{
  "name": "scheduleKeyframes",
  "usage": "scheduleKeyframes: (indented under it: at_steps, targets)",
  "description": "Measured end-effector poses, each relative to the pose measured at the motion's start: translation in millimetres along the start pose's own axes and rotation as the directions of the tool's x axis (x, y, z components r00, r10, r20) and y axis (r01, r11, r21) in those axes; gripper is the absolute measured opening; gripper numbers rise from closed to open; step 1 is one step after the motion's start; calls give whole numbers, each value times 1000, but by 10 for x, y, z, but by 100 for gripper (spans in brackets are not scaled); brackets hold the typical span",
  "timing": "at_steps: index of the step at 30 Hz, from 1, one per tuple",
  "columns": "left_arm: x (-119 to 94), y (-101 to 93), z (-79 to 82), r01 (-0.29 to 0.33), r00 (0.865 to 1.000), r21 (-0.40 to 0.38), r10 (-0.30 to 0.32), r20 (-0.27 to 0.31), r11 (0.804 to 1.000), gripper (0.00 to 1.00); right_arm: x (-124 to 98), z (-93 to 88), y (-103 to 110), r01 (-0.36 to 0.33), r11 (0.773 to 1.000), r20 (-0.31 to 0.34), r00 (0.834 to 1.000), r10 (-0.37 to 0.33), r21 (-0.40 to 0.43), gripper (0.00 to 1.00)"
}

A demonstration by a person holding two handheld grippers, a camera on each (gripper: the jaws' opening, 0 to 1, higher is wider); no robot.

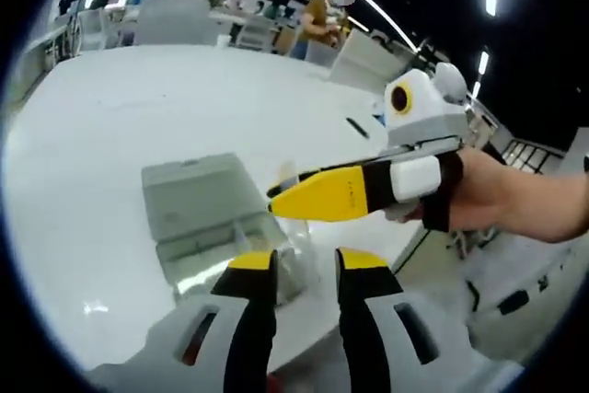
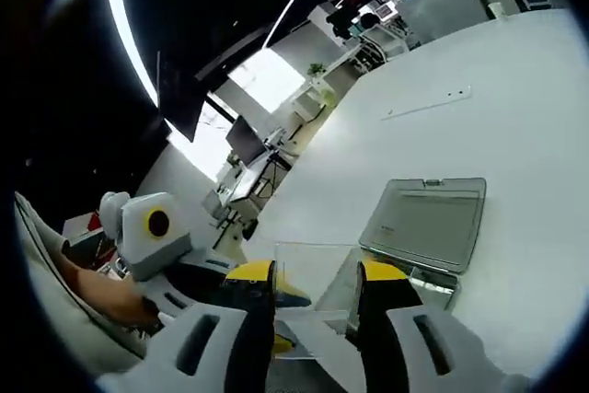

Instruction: Insert the divider into the dual guide fixture by aligning both edges with the guide slots and pushing it downward to the bottom, including one-sided entry, uneven engagement, binding, and posture correction.

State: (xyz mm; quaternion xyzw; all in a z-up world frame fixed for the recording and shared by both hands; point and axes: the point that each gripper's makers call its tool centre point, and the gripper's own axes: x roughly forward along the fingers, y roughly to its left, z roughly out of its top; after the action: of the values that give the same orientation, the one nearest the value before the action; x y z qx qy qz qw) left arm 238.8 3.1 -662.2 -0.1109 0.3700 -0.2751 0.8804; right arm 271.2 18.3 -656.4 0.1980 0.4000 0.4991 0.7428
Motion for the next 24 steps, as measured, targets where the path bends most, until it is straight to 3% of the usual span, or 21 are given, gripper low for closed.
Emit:
scheduleKeyframes:
  at_steps: [9, 24]
  targets:
    - [57, 83, -29, -85, 996, -14, 85, -32, 996, 14, 43, -43, -43, 52, 998, 0, 999, -52, 31, 30]
    - [109, 140, -109, -135, 989, -47, 132, -62, 990, 6, 101, -117, -108, 118, 992, -20, 993, -117, 49, 30]
